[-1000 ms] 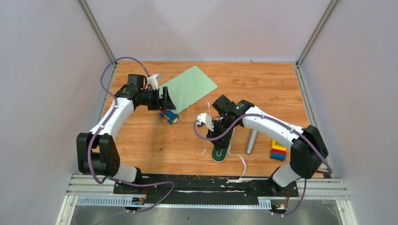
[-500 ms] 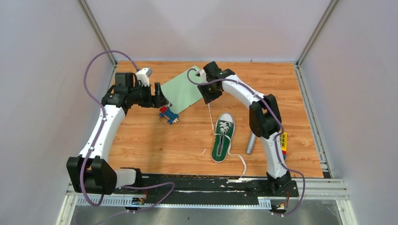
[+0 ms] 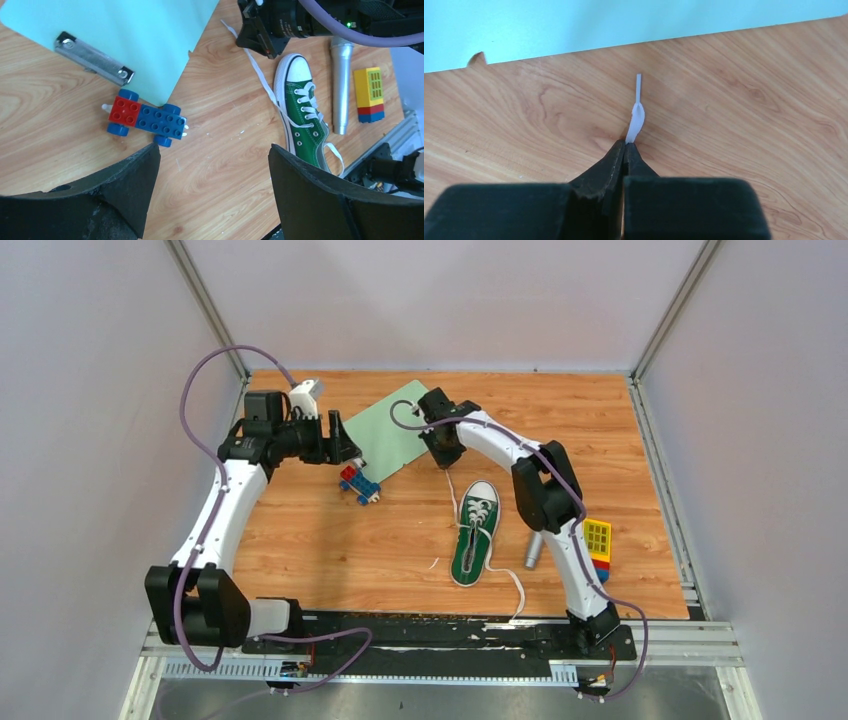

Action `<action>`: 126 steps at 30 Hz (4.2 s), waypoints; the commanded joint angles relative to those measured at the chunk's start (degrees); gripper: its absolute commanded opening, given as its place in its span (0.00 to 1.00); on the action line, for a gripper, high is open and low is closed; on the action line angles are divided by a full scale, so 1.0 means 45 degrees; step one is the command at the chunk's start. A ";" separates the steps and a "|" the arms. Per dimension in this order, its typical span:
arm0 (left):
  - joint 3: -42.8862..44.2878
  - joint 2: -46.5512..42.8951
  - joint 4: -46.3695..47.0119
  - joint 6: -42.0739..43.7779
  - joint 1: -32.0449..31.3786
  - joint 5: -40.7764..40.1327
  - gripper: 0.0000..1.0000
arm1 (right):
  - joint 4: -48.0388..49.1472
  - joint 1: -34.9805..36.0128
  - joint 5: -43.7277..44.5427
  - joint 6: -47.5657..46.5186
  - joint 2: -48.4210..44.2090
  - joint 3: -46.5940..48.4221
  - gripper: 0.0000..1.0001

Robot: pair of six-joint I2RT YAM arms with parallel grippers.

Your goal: Tie the shoes

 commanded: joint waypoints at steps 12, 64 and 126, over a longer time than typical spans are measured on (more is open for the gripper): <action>0.0790 0.1467 0.6216 -0.0162 -0.3745 0.2642 0.79 | 0.2998 -0.1310 -0.7598 -0.0286 -0.7207 -0.2972 0.00; 0.0604 0.3318 0.4628 0.2116 -0.5464 0.1972 0.00 | 0.1543 -0.3617 -0.8329 0.2266 -0.9204 -1.1315 0.56; -0.0053 0.1454 0.3156 0.3599 -0.5074 0.0834 0.00 | 0.0408 -0.1771 -0.7017 0.2867 -0.7390 -0.9430 0.01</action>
